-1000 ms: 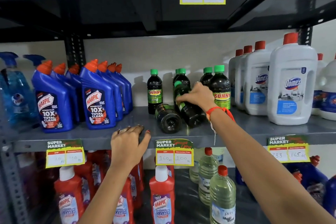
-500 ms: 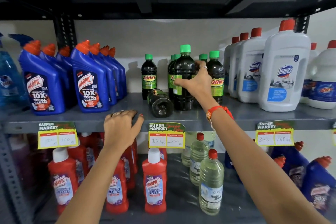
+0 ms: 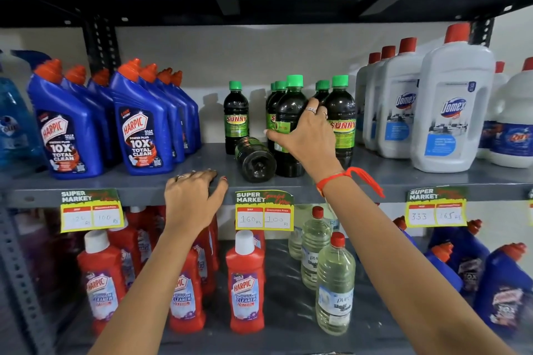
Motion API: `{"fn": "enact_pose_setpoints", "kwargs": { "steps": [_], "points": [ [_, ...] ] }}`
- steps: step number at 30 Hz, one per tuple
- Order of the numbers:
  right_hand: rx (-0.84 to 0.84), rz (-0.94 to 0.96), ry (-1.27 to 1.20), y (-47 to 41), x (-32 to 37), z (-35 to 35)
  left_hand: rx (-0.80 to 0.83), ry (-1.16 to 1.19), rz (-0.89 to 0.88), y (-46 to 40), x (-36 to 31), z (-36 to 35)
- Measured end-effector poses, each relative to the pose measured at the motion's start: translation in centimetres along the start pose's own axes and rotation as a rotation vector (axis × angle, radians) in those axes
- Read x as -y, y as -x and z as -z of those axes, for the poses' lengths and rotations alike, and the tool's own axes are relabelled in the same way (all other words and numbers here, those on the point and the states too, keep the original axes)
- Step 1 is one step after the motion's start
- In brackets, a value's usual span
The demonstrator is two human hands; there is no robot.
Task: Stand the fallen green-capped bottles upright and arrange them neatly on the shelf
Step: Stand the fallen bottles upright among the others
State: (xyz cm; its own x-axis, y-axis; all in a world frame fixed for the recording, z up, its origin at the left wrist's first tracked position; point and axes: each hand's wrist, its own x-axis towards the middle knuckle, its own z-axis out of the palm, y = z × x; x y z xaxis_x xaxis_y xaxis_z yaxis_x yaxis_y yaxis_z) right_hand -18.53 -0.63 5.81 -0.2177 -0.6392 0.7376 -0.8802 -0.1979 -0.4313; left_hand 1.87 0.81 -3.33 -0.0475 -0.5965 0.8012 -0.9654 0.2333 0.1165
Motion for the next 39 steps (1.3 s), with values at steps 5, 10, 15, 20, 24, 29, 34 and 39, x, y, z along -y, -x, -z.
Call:
{"fn": "enact_pose_setpoints", "kwargs": {
  "steps": [5, 10, 15, 20, 24, 29, 34, 39],
  "points": [
    [0.082, -0.076, -0.120, -1.4, 0.0, 0.0, -0.007, 0.005, 0.004, 0.0, 0.1, -0.1],
    [0.316, -0.283, -0.592, -2.8, -1.5, 0.3, 0.000, 0.006, 0.006, 0.0, 0.1, -0.1],
    [0.394, -0.191, -0.501, -2.9, -2.0, 0.1, -0.010, 0.005, 0.004, 0.0, 0.0, -0.1],
    [0.215, -0.025, -0.078, -1.9, -1.5, -0.1, -0.008, 0.004, 0.017, 0.0, -0.1, -0.1],
    [0.146, -0.046, -0.051, -2.0, -1.0, -0.2, -0.011, 0.004, 0.011, 0.0, -0.1, -0.1],
    [0.331, -0.240, -0.487, -3.0, -1.9, -0.5, -0.007, -0.006, 0.005, 0.0, 0.0, -0.2],
    [0.444, -0.238, -0.474, -2.0, -2.2, -0.7, 0.012, -0.026, 0.005, -0.1, 0.2, -0.4],
    [0.245, -0.077, -0.203, -1.0, -1.3, -1.2, 0.039, -0.025, -0.006, -0.1, 0.3, -0.2]
  ]
}}
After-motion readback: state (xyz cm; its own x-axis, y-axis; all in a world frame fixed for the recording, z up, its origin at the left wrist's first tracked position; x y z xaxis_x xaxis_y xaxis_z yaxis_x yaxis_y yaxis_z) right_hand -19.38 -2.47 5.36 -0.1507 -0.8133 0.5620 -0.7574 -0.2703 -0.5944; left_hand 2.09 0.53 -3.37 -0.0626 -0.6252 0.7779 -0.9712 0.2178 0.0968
